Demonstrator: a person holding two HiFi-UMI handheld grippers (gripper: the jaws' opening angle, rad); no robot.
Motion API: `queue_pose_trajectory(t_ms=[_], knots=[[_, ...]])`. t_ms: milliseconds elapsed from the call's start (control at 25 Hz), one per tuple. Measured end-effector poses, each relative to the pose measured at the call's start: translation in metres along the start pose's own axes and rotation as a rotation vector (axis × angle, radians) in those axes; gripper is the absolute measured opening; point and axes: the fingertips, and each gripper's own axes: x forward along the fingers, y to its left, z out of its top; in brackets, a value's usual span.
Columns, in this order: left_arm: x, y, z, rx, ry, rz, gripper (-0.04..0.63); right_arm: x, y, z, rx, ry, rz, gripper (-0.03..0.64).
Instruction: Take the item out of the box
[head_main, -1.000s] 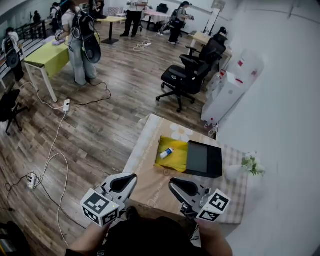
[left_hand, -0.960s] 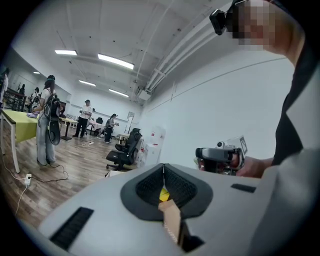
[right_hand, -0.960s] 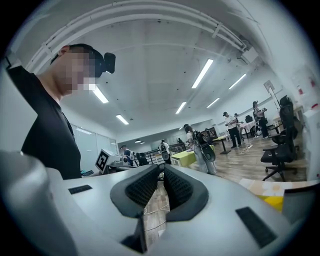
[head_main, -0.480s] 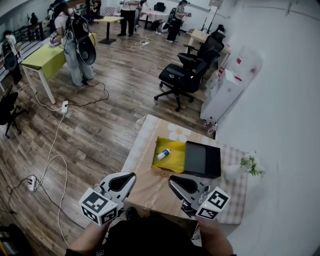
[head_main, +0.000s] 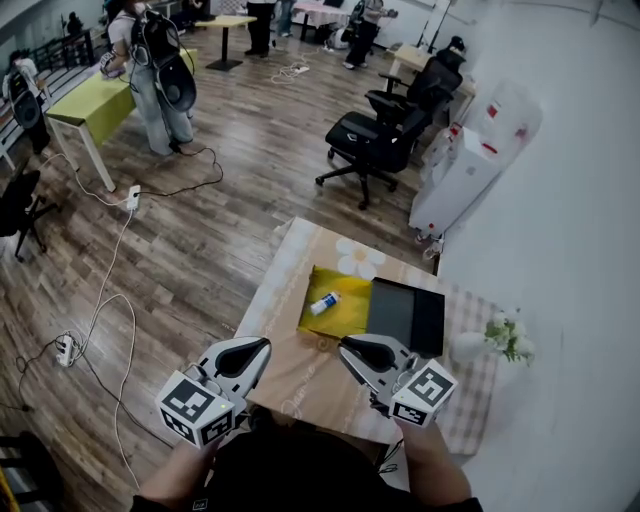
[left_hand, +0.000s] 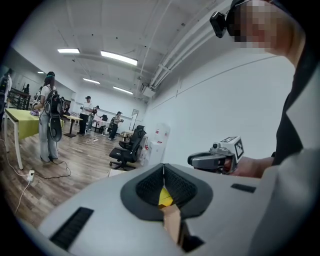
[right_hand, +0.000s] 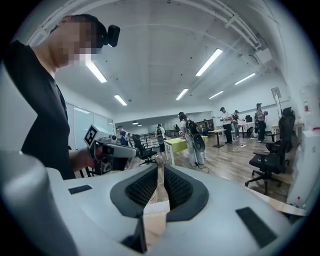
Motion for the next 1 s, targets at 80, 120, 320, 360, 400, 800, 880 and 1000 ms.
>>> queue_pose_trajectory(t_ms=[80, 120, 320, 360, 400, 800, 880, 1000], knots=[[0.002, 0.003, -0.002, -0.009, 0.007, 0.013, 0.015, 0.003, -0.01, -0.007, -0.018, 0.033, -0.004, 0.041], [0.003, 0.005, -0.004, -0.013, 0.012, 0.018, 0.015, 0.005, -0.015, -0.01, -0.025, 0.049, -0.006, 0.041], [0.005, 0.014, -0.012, -0.033, 0.046, 0.042, 0.015, 0.02, -0.04, -0.027, -0.055, 0.135, 0.0, 0.041], [0.005, 0.016, -0.013, -0.035, 0.051, 0.048, 0.015, 0.024, -0.044, -0.031, -0.07, 0.157, 0.006, 0.041], [0.005, 0.019, -0.014, -0.036, 0.054, 0.054, 0.015, 0.028, -0.049, -0.035, -0.085, 0.181, 0.014, 0.041], [0.0, 0.039, -0.034, -0.091, 0.096, 0.124, 0.015, 0.074, -0.091, -0.092, -0.256, 0.432, 0.096, 0.113], [0.0, 0.041, -0.037, -0.096, 0.099, 0.131, 0.015, 0.081, -0.101, -0.103, -0.285, 0.476, 0.108, 0.117], [-0.001, 0.044, -0.04, -0.105, 0.096, 0.147, 0.015, 0.09, -0.114, -0.12, -0.305, 0.537, 0.137, 0.12]])
